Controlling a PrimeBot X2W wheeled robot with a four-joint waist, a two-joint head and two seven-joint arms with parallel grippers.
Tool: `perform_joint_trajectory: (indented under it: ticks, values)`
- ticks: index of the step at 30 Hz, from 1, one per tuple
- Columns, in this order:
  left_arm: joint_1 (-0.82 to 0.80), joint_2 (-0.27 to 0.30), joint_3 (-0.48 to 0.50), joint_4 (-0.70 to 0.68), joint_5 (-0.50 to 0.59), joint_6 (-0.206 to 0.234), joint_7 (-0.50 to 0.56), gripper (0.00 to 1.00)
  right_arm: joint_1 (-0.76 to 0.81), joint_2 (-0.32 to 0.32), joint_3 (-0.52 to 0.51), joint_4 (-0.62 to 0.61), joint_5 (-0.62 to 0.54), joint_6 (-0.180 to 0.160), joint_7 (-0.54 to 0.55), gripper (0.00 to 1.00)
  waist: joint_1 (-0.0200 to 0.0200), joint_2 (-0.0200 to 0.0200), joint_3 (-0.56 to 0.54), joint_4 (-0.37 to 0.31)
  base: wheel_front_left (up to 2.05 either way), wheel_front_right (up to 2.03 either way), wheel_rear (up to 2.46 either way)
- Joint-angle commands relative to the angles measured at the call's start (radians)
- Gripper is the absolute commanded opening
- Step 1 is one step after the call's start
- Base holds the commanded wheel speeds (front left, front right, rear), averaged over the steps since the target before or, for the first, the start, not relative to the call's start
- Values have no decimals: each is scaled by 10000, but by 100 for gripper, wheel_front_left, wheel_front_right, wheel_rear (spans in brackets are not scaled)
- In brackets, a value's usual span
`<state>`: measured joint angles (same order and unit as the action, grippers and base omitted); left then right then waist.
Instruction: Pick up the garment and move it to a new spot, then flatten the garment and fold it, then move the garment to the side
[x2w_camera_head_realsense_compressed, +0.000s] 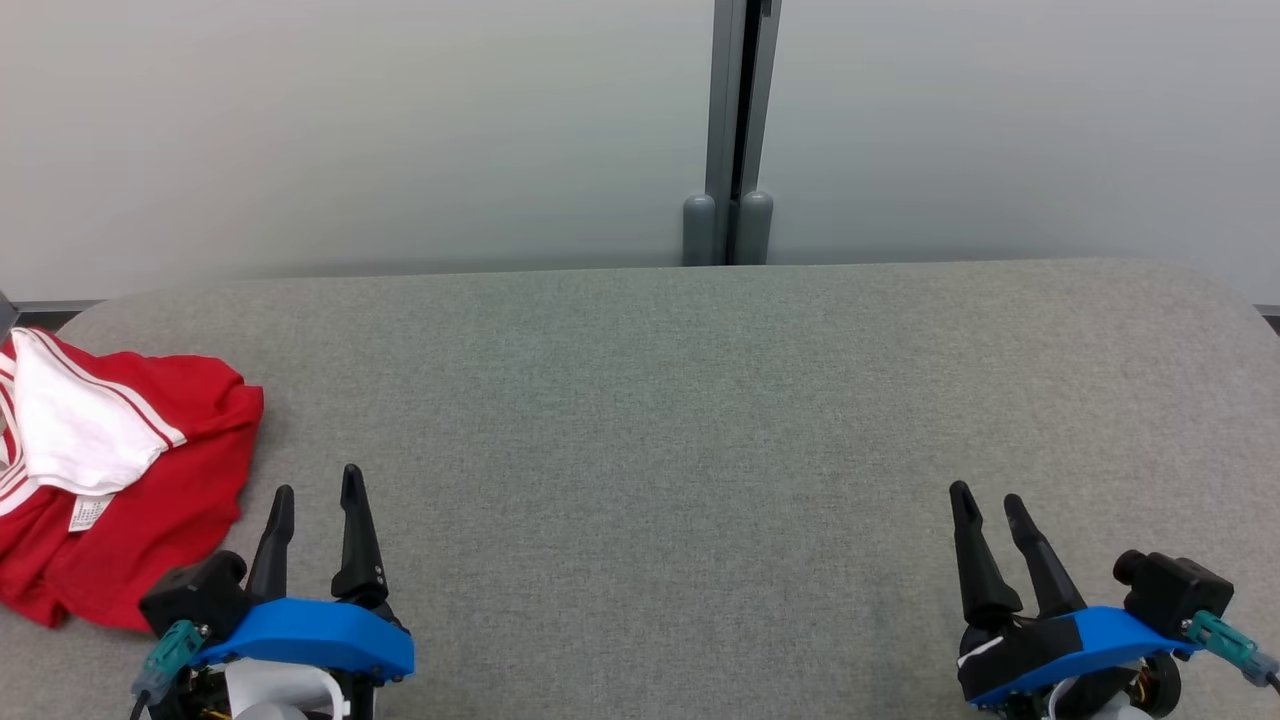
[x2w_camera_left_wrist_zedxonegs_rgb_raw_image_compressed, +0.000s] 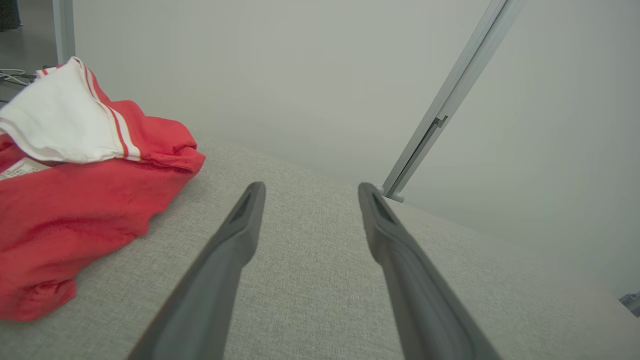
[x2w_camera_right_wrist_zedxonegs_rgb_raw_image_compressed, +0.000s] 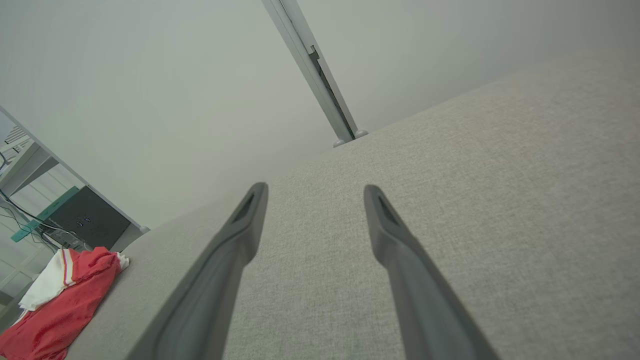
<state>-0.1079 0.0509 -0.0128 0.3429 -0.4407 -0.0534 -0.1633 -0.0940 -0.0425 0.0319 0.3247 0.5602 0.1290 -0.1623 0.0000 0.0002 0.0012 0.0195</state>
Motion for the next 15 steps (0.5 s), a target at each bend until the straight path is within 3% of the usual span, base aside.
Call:
perform_joint_trajectory:
  ticks: [1,15]
  values:
    - [-254,49,-23,-25,334,37,-119,100,-178,-85,42,-5,-351,19,-130,100,0,-2,-4,13,0,0,0]
    - [-262,54,-61,208,1571,151,-443,100,-172,-98,134,130,-1789,23,-447,100,0,-2,-46,48,0,0,0]
